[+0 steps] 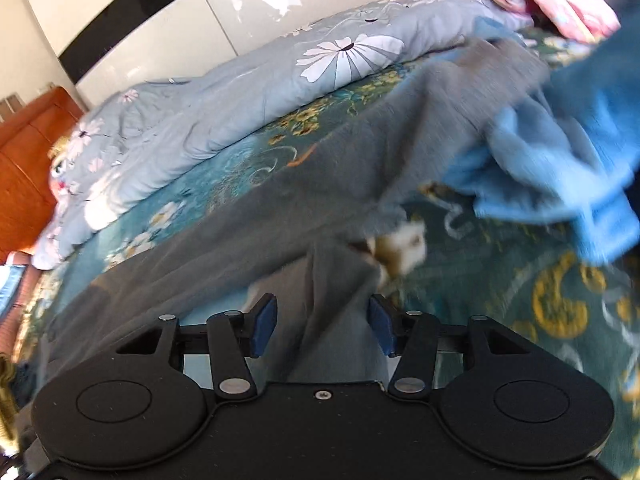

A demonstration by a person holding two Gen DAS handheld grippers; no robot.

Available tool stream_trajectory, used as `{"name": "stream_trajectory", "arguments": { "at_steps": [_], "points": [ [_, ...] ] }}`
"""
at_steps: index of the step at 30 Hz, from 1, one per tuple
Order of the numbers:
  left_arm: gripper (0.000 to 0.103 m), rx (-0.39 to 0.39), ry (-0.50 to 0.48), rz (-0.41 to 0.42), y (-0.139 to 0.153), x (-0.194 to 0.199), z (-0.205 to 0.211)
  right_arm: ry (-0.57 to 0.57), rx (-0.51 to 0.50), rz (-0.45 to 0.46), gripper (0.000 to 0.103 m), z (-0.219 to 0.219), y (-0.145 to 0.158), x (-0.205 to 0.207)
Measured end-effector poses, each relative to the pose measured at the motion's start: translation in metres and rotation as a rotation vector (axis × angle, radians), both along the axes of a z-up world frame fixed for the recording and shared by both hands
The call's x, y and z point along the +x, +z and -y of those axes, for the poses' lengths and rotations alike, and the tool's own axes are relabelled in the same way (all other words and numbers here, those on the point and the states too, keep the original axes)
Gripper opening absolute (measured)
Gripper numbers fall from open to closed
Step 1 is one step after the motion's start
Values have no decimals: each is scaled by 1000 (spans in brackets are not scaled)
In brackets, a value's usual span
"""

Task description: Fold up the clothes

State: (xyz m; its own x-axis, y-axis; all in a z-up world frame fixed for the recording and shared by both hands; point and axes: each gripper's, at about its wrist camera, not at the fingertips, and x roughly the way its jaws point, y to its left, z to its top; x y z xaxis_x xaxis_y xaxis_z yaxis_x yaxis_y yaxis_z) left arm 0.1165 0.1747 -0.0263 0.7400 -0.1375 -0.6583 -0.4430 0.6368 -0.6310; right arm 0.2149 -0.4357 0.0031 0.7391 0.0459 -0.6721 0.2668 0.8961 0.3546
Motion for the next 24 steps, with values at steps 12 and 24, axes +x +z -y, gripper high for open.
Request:
{"name": "stream_trajectory", "arguments": {
  "at_steps": [12,24],
  "points": [
    [70,50,-63,34,30,-19,3,254,-347,79,53,-74,17,-21],
    [75,21,-95,36,33,-15,14,272,-287,-55,53,-76,11,-46]
  ]
}}
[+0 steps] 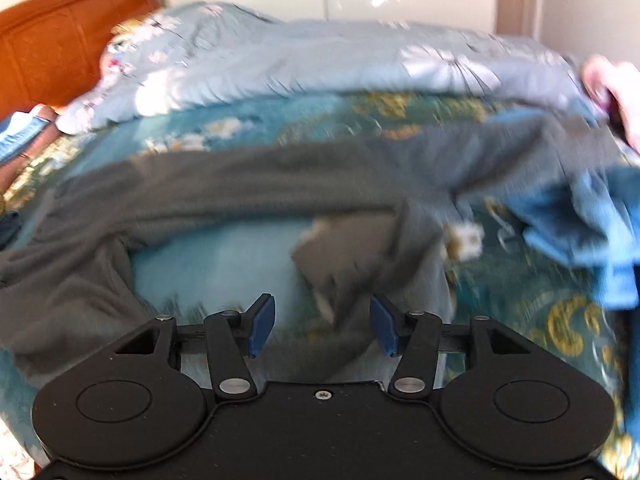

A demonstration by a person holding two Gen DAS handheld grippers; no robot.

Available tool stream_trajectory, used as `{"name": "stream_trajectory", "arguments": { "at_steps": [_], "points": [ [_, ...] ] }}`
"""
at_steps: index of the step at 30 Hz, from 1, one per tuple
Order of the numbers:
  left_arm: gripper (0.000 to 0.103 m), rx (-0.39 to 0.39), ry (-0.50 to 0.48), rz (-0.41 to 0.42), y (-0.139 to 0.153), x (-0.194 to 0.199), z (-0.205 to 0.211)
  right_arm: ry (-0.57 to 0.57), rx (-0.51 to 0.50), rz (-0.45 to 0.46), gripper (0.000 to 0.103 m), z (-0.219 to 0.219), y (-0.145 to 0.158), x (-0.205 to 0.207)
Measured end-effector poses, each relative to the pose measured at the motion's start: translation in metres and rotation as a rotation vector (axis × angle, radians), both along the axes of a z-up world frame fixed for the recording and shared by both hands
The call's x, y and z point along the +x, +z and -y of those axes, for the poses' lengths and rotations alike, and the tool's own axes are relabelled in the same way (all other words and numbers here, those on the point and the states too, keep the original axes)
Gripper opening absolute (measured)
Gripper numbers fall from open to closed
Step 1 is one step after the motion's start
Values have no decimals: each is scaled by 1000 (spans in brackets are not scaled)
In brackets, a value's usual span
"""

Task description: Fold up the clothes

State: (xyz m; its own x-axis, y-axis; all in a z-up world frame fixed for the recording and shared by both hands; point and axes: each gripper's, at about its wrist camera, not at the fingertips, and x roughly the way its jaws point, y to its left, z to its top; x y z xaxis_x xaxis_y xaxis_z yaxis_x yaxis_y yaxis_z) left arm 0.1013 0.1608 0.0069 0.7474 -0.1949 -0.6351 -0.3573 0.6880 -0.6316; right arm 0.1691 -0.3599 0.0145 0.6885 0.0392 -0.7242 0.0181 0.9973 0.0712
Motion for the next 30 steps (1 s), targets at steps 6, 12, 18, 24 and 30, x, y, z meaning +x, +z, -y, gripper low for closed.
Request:
{"name": "stream_trajectory", "arguments": {
  "at_steps": [6,12,18,24,30],
  "points": [
    [75,-2,-8,2,3,-1,2,3,-70,48,53,-3,-2,13],
    [75,-19,3,0,3,-7,-3,35,-125,-72,39,-12,-16,55],
    [75,-43,23,-14,0,-8,-10,-121,-25,52,7,19,7,50],
    [75,-63,15,-13,-3,-9,-8,-354,193,372,7,90,72,6],
    [75,-79,7,-11,-5,-10,-5,-472,421,473,7,141,62,-64]
  ]
}}
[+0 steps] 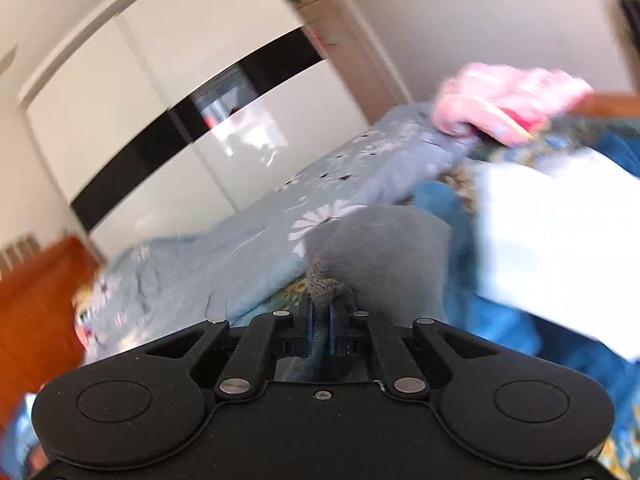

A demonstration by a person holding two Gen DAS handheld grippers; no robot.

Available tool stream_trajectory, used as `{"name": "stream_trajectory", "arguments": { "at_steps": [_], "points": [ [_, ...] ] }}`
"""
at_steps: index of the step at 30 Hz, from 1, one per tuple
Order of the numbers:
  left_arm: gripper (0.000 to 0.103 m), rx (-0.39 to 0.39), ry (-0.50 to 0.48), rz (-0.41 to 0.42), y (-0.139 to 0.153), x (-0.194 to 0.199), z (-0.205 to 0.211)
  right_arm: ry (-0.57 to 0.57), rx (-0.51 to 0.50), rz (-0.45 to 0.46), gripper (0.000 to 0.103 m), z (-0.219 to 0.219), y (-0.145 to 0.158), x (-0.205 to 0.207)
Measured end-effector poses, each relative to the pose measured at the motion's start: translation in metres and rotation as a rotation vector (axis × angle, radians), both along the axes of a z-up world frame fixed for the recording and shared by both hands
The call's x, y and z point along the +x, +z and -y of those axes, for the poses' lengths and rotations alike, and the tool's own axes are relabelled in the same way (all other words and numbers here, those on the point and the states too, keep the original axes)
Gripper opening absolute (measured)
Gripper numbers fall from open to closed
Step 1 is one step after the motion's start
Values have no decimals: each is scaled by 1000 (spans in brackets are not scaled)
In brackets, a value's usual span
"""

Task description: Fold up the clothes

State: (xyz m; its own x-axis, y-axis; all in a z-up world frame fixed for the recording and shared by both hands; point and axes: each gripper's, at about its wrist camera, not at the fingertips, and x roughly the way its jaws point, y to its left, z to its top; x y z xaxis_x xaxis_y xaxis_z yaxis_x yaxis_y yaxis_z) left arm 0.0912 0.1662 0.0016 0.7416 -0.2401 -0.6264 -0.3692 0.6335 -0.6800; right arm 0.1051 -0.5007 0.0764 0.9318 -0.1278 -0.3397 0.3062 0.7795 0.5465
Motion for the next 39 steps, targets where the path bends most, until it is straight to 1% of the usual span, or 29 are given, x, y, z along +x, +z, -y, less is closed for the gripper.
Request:
{"name": "stream_trajectory", "arguments": {
  "at_steps": [3,5,6,8,9,12,14,15,16,18,19,20,21,22,23,25,26,28,30,31,33,36,37,39],
  "points": [
    [75,-9,-2,-3,-1,0,1,-37,7,-69,7,10,-22,-34],
    [75,-12,-10,-9,-1,1,3,-88,33,-131,7,22,-38,-50],
    [75,-12,-15,-10,-1,1,4,-106,66,-146,7,29,-43,-55],
    [75,-10,-24,-10,-1,1,7,-113,140,-145,7,41,-50,-58],
    [75,-10,-25,-11,-1,0,8,-112,156,-142,7,45,-50,-58],
    [75,-15,-24,-21,-2,-1,11,-65,113,-140,8,46,-36,-38],
    [75,-16,-23,-24,-2,-2,13,-47,109,-189,8,46,-34,-13],
    [75,-16,-25,-24,-2,-3,14,-42,109,-219,11,46,-35,-1],
    [75,-16,-27,-24,-2,-4,15,-36,102,-246,16,45,-36,9],
    [76,-12,-30,-24,-1,-5,17,-18,70,-289,17,40,-42,18],
    [79,-5,-30,-23,0,-6,17,-7,57,-298,17,37,-43,21],
    [82,2,-27,-22,1,-7,16,3,53,-283,17,36,-43,16],
    [82,9,-26,-19,1,-7,16,7,57,-256,21,36,-42,5],
    [82,13,-25,-18,1,-6,15,11,60,-230,28,35,-41,-6],
    [82,17,-26,-15,1,-5,15,15,64,-204,30,35,-40,-17],
    [83,23,-33,-7,0,-1,17,21,68,-157,40,36,-40,-38],
    [83,29,-41,-4,-1,2,18,19,69,-150,41,40,-44,-47],
    [83,43,-56,0,-5,9,22,-3,87,-178,42,47,-59,-59],
    [84,58,-59,-11,-11,17,25,-20,146,-237,44,54,-83,-63],
    [83,62,-56,-18,-14,21,26,-16,176,-251,44,54,-93,-63],
    [84,61,-51,-15,-21,28,27,-10,228,-249,44,53,-109,-62],
    [85,58,-29,-24,-30,37,29,-2,277,-237,44,48,-122,-53],
    [87,62,-25,-17,-31,38,30,-5,283,-244,45,46,-125,-50],
    [87,76,-20,13,-30,40,32,-10,279,-241,45,41,-127,-47]
  ]
}}
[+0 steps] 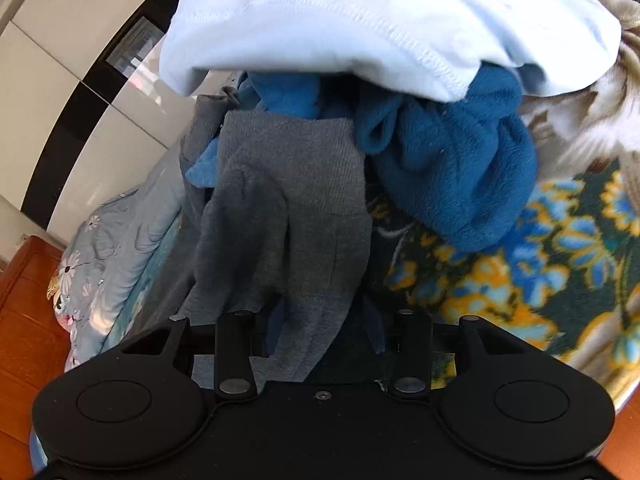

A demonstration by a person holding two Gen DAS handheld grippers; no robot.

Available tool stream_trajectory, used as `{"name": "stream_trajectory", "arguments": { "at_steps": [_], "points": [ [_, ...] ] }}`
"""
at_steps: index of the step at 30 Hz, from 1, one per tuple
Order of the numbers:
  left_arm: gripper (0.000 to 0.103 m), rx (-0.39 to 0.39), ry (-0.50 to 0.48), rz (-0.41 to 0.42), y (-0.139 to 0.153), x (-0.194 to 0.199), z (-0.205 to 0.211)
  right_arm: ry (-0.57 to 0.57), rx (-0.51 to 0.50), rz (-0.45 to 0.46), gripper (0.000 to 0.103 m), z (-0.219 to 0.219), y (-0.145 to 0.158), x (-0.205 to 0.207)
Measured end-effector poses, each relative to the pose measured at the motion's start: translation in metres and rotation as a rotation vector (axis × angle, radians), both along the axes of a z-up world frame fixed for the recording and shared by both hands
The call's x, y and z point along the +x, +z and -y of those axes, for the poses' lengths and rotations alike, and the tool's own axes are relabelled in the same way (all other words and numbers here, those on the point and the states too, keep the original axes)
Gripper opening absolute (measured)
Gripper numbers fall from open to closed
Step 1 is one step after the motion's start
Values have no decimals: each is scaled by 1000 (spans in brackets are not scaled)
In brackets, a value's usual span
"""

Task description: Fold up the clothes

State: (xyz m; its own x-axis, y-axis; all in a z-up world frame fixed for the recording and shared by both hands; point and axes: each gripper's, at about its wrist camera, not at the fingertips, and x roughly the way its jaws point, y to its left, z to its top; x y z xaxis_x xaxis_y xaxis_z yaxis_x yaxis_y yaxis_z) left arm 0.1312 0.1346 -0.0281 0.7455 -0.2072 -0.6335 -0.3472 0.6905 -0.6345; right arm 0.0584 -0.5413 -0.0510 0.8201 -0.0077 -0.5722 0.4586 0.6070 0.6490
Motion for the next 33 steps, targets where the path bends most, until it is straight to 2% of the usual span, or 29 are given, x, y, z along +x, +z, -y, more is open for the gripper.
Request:
{"name": "stream_trajectory", "arguments": {
  "at_steps": [2,4,6,7,8,9,10,16,18,19,21,23,25,28,33],
  "points": [
    [83,-5,14,13,0,3,0,-4,-5,3,42,-4,1,1],
    [74,-15,30,24,-1,6,0,-13,4,5,14,-4,3,-1],
    [68,-37,54,34,-2,9,-3,-23,14,11,7,-4,6,-4],
    [53,-51,67,34,-3,11,-4,-24,17,19,6,-3,9,-6],
    [28,-52,76,30,-3,13,-6,-21,18,33,6,-3,14,-8],
    [13,-49,84,24,-1,15,-8,-17,18,49,6,-3,20,-10],
    [6,-45,93,18,0,17,-11,-15,16,65,5,-3,27,-12],
    [5,-18,65,236,60,-6,-20,43,-90,225,5,-8,88,-43],
    [5,-11,47,257,63,-22,-21,47,-124,234,5,-10,96,-59],
    [5,0,36,253,59,-30,-20,43,-132,208,5,-10,91,-66],
    [5,48,19,177,39,-38,-19,37,-132,126,5,-7,74,-80],
    [5,47,22,77,14,-43,-22,28,-115,31,5,-5,48,-85],
    [5,40,52,43,-2,-48,-27,20,-94,-60,5,-4,21,-88],
    [5,10,75,36,-8,-50,-33,7,-79,-109,4,-9,3,-96],
    [6,35,52,28,-5,-47,-31,-17,-57,-124,2,-14,-5,-102]
  ]
}}
